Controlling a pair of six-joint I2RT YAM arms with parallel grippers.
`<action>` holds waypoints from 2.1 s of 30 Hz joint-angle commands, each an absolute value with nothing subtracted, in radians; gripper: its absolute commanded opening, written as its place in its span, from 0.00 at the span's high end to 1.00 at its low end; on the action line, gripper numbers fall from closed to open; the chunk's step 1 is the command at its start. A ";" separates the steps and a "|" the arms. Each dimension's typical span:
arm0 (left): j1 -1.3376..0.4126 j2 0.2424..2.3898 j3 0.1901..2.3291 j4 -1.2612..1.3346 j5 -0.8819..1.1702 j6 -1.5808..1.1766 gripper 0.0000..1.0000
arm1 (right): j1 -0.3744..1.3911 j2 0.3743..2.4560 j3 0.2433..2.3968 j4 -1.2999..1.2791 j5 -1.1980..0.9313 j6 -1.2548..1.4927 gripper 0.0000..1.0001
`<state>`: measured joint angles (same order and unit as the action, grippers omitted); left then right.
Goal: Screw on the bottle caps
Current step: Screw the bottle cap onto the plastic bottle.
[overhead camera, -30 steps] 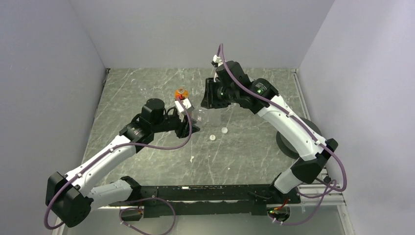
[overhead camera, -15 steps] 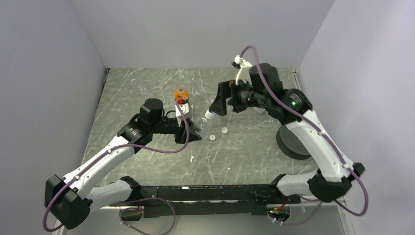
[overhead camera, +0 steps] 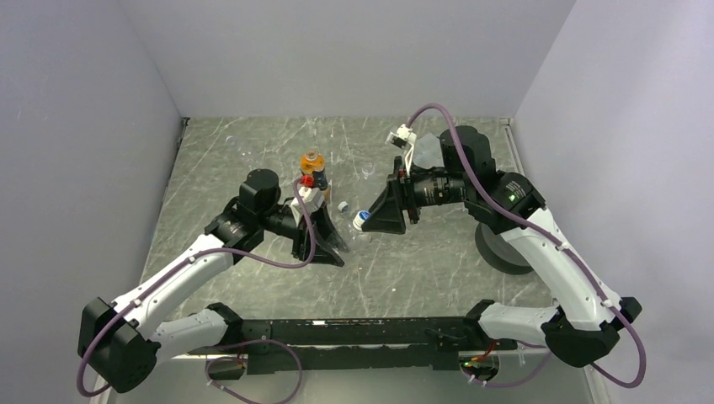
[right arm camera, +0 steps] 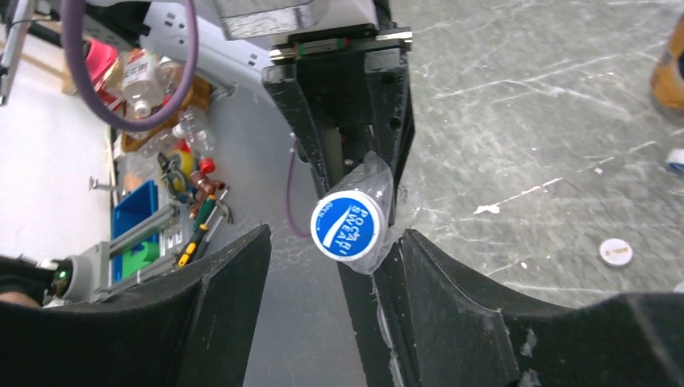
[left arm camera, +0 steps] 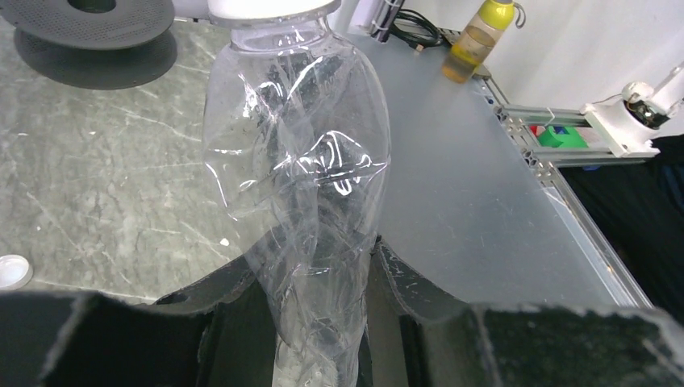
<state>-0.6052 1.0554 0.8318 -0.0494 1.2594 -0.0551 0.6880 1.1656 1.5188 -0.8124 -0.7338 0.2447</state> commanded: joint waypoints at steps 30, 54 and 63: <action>-0.600 1.092 0.796 0.126 1.312 -0.165 1.00 | 0.716 1.180 1.484 -0.721 -0.808 0.219 0.52; -0.600 1.031 0.927 -0.096 0.628 0.037 1.00 | 0.735 1.348 1.678 -0.930 -0.418 0.399 0.91; -0.660 1.087 0.992 -0.050 0.354 0.120 1.00 | 0.764 1.501 1.827 -1.026 -0.117 0.546 0.96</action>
